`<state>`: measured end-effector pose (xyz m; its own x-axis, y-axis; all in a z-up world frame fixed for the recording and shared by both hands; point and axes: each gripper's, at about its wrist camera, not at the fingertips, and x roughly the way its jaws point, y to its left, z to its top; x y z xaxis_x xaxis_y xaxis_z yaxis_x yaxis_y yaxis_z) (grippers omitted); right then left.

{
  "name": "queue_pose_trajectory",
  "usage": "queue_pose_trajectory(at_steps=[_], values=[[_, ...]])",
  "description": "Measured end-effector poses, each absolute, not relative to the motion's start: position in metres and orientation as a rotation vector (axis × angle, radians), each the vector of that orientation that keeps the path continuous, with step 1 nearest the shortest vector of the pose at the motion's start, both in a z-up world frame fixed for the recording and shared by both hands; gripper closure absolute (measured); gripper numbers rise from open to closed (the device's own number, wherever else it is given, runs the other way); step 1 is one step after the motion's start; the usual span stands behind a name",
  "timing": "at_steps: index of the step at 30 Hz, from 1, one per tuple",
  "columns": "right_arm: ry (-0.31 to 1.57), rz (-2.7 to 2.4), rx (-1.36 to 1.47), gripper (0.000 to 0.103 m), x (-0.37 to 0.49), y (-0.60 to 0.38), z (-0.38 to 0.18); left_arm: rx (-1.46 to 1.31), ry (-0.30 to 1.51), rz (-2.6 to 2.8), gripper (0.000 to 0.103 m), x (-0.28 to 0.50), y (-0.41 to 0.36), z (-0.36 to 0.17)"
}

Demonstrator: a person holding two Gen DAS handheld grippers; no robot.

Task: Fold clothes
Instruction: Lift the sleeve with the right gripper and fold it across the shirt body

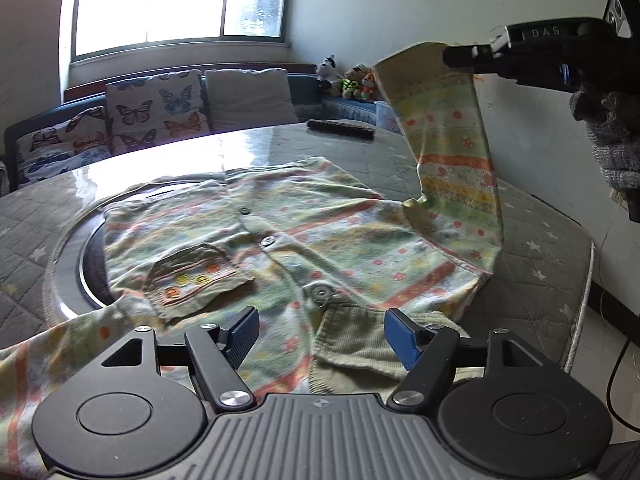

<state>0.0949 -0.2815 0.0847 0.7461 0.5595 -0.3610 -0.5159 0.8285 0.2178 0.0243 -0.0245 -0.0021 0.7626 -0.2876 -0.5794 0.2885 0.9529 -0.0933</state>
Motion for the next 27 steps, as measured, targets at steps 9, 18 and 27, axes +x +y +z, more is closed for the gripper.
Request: queue_pose_trajectory(at_steps=[9,18,27], values=[[0.520,0.790,0.006,0.096,0.080,-0.194,0.062,-0.042,0.634,-0.242,0.030,0.012,0.001,-0.007],[0.606,0.904,-0.042,0.085,0.059,-0.173,0.040,-0.063,0.626,-0.202,0.030,0.011,0.013,-0.004],[0.705,0.748,-0.147,0.073,0.061,-0.218,0.003,-0.074,0.598,-0.203,0.030,0.015,0.014,0.004]])
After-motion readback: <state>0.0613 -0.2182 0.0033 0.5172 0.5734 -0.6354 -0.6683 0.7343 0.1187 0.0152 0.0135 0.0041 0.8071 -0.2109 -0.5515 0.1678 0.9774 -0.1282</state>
